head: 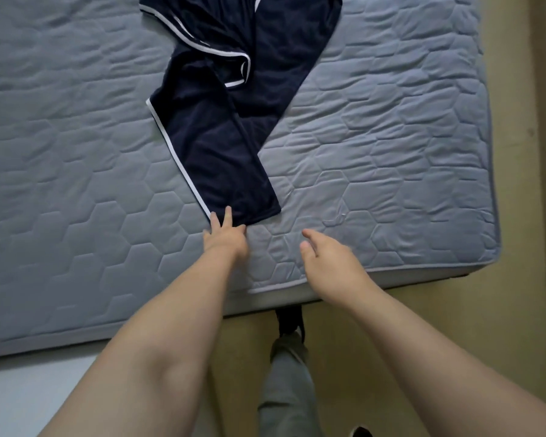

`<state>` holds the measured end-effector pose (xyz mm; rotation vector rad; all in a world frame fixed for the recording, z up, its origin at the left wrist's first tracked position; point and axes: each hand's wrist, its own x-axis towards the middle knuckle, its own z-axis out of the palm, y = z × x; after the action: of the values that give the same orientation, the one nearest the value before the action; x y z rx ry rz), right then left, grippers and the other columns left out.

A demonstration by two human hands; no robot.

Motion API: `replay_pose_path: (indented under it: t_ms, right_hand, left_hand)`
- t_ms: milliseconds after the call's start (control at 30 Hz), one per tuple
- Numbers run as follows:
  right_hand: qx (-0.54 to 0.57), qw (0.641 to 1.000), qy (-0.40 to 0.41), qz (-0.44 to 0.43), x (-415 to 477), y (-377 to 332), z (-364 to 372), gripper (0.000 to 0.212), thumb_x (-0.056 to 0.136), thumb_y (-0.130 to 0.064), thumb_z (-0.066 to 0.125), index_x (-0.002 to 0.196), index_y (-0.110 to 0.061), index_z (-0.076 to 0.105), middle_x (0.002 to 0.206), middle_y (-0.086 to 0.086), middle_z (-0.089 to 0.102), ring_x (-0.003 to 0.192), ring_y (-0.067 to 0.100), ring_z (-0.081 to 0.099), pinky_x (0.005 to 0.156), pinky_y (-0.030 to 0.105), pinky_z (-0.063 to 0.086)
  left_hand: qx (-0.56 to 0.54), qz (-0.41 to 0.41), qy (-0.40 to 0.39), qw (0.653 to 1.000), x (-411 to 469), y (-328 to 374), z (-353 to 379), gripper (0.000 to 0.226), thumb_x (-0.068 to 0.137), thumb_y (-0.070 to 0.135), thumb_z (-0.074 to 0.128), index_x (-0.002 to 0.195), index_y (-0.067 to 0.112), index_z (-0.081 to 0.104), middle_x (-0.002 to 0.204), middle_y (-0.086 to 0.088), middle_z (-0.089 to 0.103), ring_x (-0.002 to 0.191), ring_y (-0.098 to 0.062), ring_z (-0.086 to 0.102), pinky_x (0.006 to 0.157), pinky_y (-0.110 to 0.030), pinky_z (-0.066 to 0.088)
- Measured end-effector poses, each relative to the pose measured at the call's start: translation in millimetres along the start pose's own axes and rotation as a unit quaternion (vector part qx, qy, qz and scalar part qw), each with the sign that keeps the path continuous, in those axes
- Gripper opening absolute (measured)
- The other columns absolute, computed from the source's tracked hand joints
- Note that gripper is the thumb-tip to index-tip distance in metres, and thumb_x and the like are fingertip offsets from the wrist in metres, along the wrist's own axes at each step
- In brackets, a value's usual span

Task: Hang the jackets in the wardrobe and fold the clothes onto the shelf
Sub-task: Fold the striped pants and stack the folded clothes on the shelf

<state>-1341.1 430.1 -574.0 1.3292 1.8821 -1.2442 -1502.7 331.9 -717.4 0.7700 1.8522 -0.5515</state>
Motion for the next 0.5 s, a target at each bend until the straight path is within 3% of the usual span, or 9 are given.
replay_pose_path:
  t_ms: [133, 233, 267, 333, 400, 467, 500]
  right_hand:
    - [-0.017, 1.000, 0.006, 0.010, 1, 3, 2, 0.047, 0.107, -0.032, 0.034, 0.151, -0.015, 0.039, 0.154, 0.003, 0.043, 0.141, 0.020, 0.039, 0.111, 0.026, 0.028]
    - [-0.025, 1.000, 0.008, 0.017, -6, 7, 1, 0.047, 0.107, -0.032, 0.034, 0.151, -0.015, 0.039, 0.154, 0.004, 0.044, 0.140, 0.020, 0.040, 0.111, 0.027, 0.028]
    - [-0.026, 0.999, 0.012, 0.017, -8, 9, 1, 0.047, 0.107, -0.032, 0.035, 0.151, -0.015, 0.040, 0.153, 0.004, 0.045, 0.140, 0.020, 0.041, 0.111, 0.027, 0.029]
    - [-0.024, 0.999, 0.014, 0.023, -13, 14, 2, 0.047, 0.107, -0.032, 0.035, 0.150, -0.014, 0.041, 0.151, 0.004, 0.047, 0.138, 0.021, 0.043, 0.111, 0.028, 0.030]
    - [-0.015, 0.999, 0.009, 0.035, -21, 15, 3, 0.046, 0.107, -0.031, 0.036, 0.149, -0.014, 0.043, 0.149, 0.006, 0.050, 0.137, 0.022, 0.045, 0.111, 0.030, 0.032]
    - [-0.011, 0.999, 0.006, 0.033, -32, 8, 3, 0.045, 0.107, -0.032, 0.037, 0.146, -0.013, 0.046, 0.146, 0.007, 0.053, 0.135, 0.025, 0.047, 0.110, 0.032, 0.035]
    - [-0.003, 0.999, 0.006, 0.033, -39, 4, 3, 0.044, 0.107, -0.032, 0.038, 0.143, -0.012, 0.050, 0.142, 0.007, 0.056, 0.132, 0.026, 0.049, 0.108, 0.032, 0.037]
  left_hand:
    - [0.007, 0.016, 0.007, 1.000, 16, -14, 8, 0.074, 0.095, 0.012, 0.044, 0.159, 0.029, 0.010, 0.165, 0.005, -0.021, 0.152, -0.030, -0.014, 0.122, -0.051, 0.010]
    - [-0.073, 0.044, 0.093, 0.992, 16, -20, 16, 0.066, 0.095, 0.015, 0.047, 0.157, 0.015, 0.023, 0.167, 0.001, 0.006, 0.153, -0.027, 0.008, 0.121, -0.045, 0.022]
    - [-0.142, 0.052, 0.151, 0.977, 13, -20, 19, 0.058, 0.094, 0.014, 0.049, 0.151, 0.011, 0.038, 0.163, -0.005, 0.025, 0.148, -0.028, 0.025, 0.117, -0.042, 0.029]
    - [-0.311, 0.034, 0.256, 0.915, 1, -17, 21, 0.034, 0.091, 0.011, 0.055, 0.124, 0.008, 0.064, 0.133, -0.012, 0.060, 0.123, -0.030, 0.054, 0.103, -0.038, 0.043]
    - [-0.448, 0.019, 0.297, 0.843, -25, -13, 21, 0.018, 0.093, 0.013, 0.057, 0.108, 0.012, 0.066, 0.103, -0.006, 0.068, 0.099, -0.025, 0.062, 0.088, -0.035, 0.048]
    - [-0.543, 0.047, 0.289, 0.787, -57, -10, 16, 0.022, 0.097, 0.017, 0.054, 0.118, 0.018, 0.059, 0.091, 0.001, 0.066, 0.087, -0.017, 0.062, 0.082, -0.032, 0.047]
    - [-0.569, 0.066, 0.277, 0.772, -76, -9, 13, 0.026, 0.100, 0.018, 0.052, 0.125, 0.020, 0.058, 0.095, 0.004, 0.067, 0.089, -0.013, 0.061, 0.083, -0.027, 0.048]
